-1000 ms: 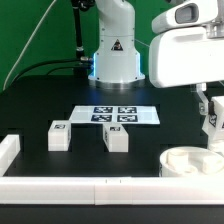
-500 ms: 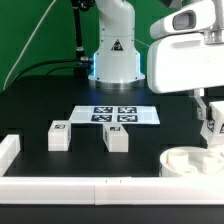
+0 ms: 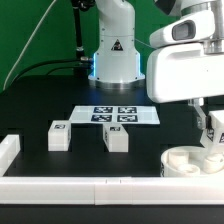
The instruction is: Assemble stool
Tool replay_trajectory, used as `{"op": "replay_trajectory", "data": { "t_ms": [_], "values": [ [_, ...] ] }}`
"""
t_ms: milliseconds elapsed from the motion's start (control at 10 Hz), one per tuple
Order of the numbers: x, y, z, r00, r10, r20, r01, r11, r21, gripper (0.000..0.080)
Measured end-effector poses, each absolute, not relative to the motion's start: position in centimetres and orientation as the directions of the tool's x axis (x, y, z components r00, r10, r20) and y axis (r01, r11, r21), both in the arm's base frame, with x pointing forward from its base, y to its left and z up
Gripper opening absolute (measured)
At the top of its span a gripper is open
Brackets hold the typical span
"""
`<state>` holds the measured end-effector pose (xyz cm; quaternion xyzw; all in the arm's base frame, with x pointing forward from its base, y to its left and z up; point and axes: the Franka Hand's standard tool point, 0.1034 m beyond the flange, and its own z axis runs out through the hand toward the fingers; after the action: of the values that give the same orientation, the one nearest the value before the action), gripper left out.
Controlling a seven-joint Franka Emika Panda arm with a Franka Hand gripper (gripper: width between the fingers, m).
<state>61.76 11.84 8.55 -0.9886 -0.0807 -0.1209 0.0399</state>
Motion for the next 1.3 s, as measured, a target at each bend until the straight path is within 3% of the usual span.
{"op": "replay_trajectory", "data": {
  "t_ms": [1200, 1300],
  "values": [
    [61.48, 12.1, 7.96, 0.931, 0.14, 0.338, 0.166, -0.985, -0.047, 0.0337],
    [61.48, 12.11, 7.96, 0.931, 0.141, 0.338, 0.166, -0.985, -0.047, 0.0516]
  ]
}}
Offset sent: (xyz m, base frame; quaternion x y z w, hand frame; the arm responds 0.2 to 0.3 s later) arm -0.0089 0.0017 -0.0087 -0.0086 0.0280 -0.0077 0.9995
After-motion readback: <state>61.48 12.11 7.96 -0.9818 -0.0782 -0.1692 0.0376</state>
